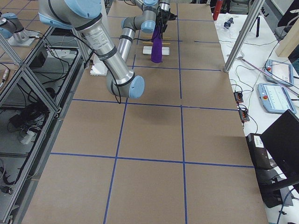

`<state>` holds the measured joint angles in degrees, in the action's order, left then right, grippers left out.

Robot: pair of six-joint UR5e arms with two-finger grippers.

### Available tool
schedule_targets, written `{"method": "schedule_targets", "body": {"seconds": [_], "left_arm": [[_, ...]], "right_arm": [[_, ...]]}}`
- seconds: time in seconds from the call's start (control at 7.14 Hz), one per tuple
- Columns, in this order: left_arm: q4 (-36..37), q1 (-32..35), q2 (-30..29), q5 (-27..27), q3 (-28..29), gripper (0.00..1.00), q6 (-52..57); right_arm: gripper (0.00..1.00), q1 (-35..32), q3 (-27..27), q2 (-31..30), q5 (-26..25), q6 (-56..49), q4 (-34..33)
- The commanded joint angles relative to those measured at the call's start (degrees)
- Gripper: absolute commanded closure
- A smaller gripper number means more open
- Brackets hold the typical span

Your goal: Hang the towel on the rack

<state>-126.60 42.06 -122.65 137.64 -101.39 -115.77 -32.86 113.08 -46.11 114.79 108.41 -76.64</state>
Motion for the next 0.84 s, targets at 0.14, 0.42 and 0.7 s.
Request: {"method": "schedule_targets", "body": {"seconds": [0.14, 0.42, 0.7], "left_arm": [[-0.66, 0.04, 0.31, 0.0, -0.03, 1.0, -0.07], [-0.75, 0.04, 0.57, -0.09, -0.03, 1.0, 0.8], [-4.5, 0.39, 6.59, 0.61, -2.65, 1.0, 12.32]], "right_arm": [[0.14, -0.01, 0.3, -0.03, 0.0, 0.13, 0.0], [0.0, -0.18, 2.22, -0.64, 0.09, -0.22, 0.0], [0.0, -2.1, 10.27, -8.33, 1.14, -0.31, 0.09]]}}
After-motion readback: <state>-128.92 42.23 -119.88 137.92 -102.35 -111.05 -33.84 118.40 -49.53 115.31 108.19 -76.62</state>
